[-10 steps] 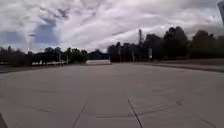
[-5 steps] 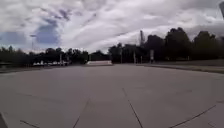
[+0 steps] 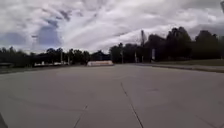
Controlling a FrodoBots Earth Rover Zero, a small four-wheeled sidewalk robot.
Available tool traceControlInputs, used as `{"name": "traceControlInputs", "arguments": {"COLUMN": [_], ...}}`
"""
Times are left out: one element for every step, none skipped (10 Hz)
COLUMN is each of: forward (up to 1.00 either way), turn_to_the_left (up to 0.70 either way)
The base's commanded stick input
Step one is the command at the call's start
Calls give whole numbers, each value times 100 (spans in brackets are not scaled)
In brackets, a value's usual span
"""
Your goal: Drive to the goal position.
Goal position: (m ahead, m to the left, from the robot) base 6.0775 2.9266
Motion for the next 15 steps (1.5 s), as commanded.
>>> {"name": "traceControlInputs", "arguments": {"forward": [70, 70, 70, 70, 70, 70, 70, 70, 70, 70, 70, 70, 70, 70, 70], "turn_to_the_left": [1, 1, 1, 1, 1, 1, 1, 1, 1, 1, 1, 1, 1, 1, 1]}}
